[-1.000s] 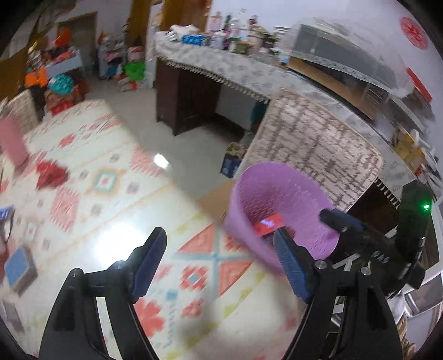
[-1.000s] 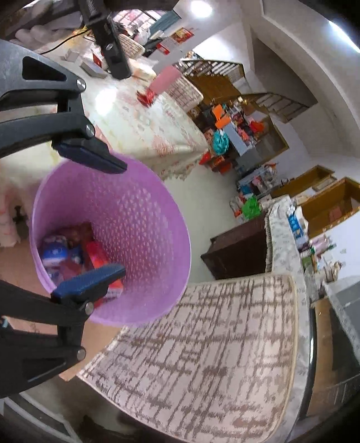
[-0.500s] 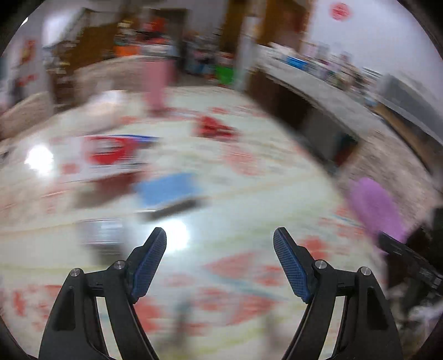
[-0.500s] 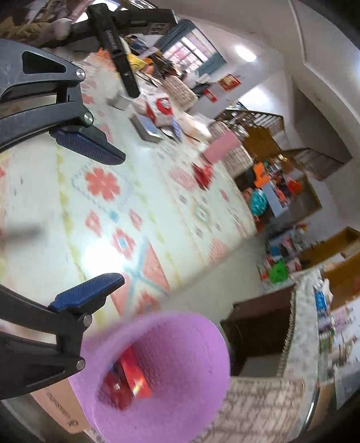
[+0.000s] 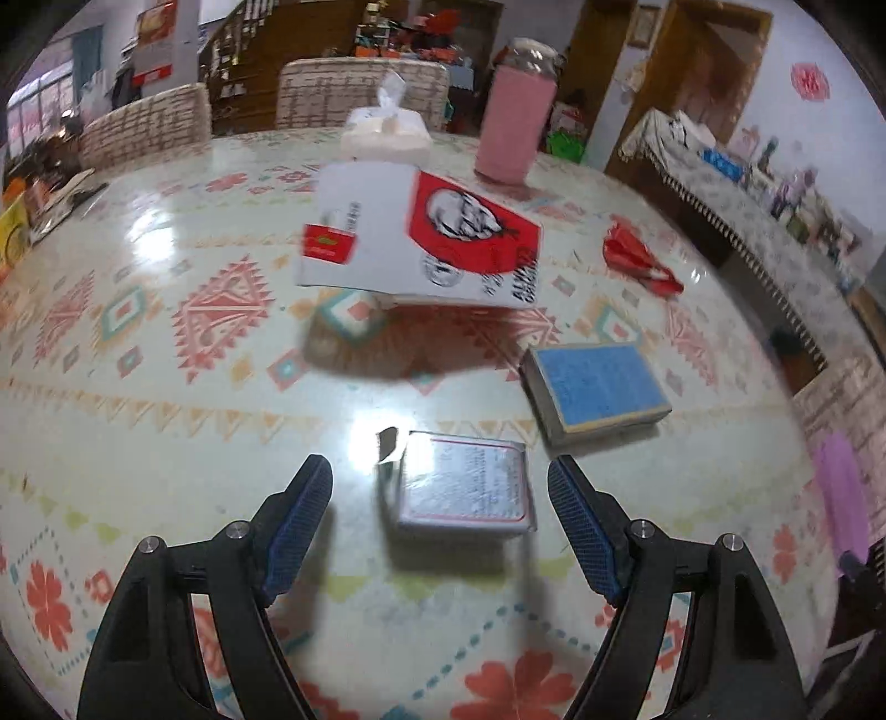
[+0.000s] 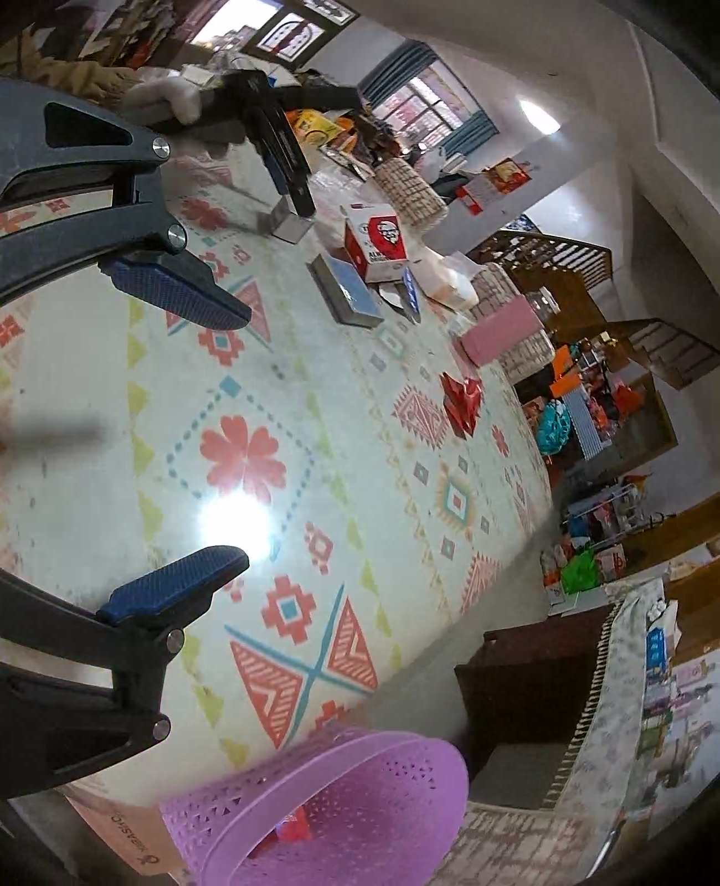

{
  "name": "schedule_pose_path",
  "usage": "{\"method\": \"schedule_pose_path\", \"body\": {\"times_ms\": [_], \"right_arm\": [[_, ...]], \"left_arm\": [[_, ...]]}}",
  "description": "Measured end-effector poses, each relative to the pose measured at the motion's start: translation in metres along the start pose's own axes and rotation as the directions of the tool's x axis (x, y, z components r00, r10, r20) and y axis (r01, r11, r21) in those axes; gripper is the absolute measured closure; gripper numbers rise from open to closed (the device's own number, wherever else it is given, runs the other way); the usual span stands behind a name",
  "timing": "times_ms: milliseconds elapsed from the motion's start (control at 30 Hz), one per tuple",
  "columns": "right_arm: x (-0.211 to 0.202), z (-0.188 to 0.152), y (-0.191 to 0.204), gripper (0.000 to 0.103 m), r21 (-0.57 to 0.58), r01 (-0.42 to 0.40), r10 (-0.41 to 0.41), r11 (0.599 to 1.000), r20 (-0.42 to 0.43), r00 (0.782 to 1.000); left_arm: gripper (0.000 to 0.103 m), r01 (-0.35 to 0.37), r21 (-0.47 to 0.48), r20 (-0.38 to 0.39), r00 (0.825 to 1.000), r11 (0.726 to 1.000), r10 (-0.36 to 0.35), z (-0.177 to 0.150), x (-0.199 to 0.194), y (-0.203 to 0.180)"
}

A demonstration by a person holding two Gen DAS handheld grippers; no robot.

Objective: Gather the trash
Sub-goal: 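Return to the table and grasp the small white box with the left tool, then grasp the blue card box with the right tool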

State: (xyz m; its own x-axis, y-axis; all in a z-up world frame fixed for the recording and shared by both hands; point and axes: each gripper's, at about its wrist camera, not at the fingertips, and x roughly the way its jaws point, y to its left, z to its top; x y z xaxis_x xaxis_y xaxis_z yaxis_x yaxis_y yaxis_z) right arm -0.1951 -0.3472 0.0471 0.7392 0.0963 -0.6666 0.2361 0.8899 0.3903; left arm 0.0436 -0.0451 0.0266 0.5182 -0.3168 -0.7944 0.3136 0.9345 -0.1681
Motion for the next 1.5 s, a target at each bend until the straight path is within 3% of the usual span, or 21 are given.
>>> {"method": "schedule_pose_path", "body": {"times_ms": [67, 167, 500, 800, 1000, 1200, 1267, 1400, 1500], "right_arm": [[0.002, 0.001, 0.01, 0.019, -0.024, 0.008, -0.008, 1.0, -0.007, 1.0], [0.008, 0.005, 0.026, 0.019, -0.056, 0.006, -0.007, 0.998, -0.022, 1.0], [0.07, 0.033, 0.11, 0.017, -0.241, -0.112, 0.075, 0.964, -0.158, 0.985], [0.185, 0.099, 0.183, 0.015, -0.412, -0.13, 0.055, 0.902, -0.188, 0.981], [0.258, 0.112, 0.19, 0.015, -0.4, -0.178, 0.032, 0.899, -0.345, 0.938], [0.237, 0.084, 0.19, 0.015, -0.377, -0.312, 0.093, 0.872, -0.5, 0.861], [0.225, 0.071, 0.196, 0.015, -0.432, -0.293, 0.056, 0.853, -0.482, 0.874], [0.217, 0.053, 0.207, 0.016, -0.535, -0.172, -0.053, 0.827, -0.378, 0.924], [0.224, 0.049, 0.213, 0.021, -0.534, -0.121, -0.086, 0.837, -0.346, 0.934]], "left_arm": [[0.024, -0.022, 0.013, -0.008, 1.0, 1.0, 0.022, 0.0, 0.004, -0.002], [0.057, -0.006, 0.008, -0.028, 1.0, 1.0, 0.006, -0.001, 0.006, 0.002], [0.057, 0.106, -0.09, 0.025, 0.994, 0.99, -0.104, -0.001, -0.012, 0.034], [0.057, 0.137, -0.142, 0.002, 0.99, 0.98, -0.138, 0.0, -0.004, 0.044], [0.057, 0.142, -0.169, -0.011, 0.989, 0.975, -0.146, 0.0, -0.003, 0.05], [0.057, 0.142, -0.236, -0.003, 0.989, 0.961, -0.146, 0.001, -0.006, 0.065], [0.057, 0.144, -0.244, -0.004, 0.989, 0.959, -0.149, 0.001, -0.006, 0.067], [0.057, 0.126, -0.233, -0.007, 0.991, 0.964, -0.131, 0.0, -0.004, 0.064], [0.057, 0.115, -0.222, -0.008, 0.993, 0.968, -0.12, 0.0, -0.003, 0.062]]}}
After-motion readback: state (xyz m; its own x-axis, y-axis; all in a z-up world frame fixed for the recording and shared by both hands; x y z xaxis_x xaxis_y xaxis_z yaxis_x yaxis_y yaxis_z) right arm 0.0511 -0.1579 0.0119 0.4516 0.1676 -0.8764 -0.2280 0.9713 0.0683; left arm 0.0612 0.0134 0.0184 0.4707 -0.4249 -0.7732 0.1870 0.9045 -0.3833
